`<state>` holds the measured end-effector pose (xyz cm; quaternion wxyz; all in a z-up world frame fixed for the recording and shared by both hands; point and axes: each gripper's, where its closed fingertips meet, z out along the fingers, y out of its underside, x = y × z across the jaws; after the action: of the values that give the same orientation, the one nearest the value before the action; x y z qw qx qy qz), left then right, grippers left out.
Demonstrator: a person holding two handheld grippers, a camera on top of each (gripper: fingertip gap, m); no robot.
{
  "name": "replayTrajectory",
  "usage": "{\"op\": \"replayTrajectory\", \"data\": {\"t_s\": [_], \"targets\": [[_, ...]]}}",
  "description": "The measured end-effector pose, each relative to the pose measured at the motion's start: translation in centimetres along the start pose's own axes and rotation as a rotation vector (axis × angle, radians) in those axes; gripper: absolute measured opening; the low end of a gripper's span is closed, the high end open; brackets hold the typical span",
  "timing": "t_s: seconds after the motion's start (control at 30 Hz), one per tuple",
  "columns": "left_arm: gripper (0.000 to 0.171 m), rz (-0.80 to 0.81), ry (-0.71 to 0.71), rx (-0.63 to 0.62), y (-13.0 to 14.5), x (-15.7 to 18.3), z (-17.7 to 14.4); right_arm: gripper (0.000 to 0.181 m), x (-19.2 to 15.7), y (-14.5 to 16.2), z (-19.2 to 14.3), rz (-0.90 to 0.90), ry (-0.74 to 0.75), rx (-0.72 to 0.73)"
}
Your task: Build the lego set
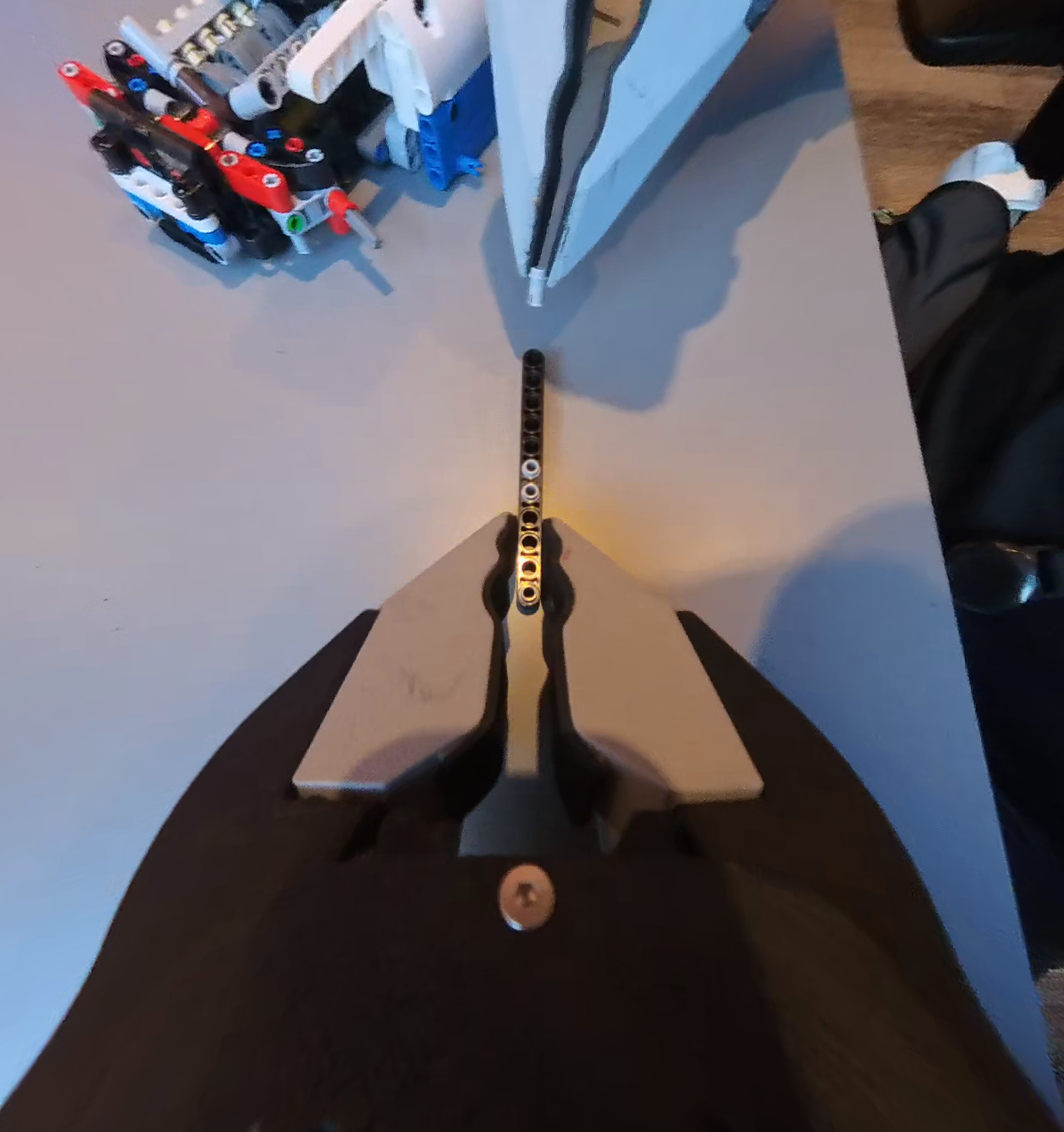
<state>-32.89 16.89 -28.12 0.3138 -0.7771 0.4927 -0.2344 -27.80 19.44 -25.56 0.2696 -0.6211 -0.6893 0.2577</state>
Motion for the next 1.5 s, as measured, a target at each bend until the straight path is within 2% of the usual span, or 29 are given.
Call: {"op": "replayTrajectory", "data": {"t_s": [0.17,0.33,0.47,0.57,0.97,1.5], "targets": [[0.023,0.062,0.001,-0.012,-0.1,0.9,0.2,0.002,-0.8,0.9,0.1,-0.003,-0.017,-0.034],[0.024,0.060,0.006,-0.009,-0.6,0.6,0.7,0.002,-0.9,0.9,0.7,-0.015,-0.018,-0.048],[0.017,0.056,0.008,-0.002,-0.9,0.2,1.0,0.002,-0.9,0.7,0.9,-0.029,-0.026,-0.051],[0.004,0.063,0.021,-0.002,-1.0,0.3,1.1,0.001,-0.9,0.8,1.0,-0.053,-0.028,-0.094],[0.004,0.073,0.030,0.000,-1.1,0.5,1.2,0.001,-0.5,0.8,0.9,-0.180,0.015,-0.231],[0.004,0.066,0.031,0.001,-1.1,0.5,1.3,0.002,-1.0,1.2,1.2,-0.281,-0.014,-0.368]]}}
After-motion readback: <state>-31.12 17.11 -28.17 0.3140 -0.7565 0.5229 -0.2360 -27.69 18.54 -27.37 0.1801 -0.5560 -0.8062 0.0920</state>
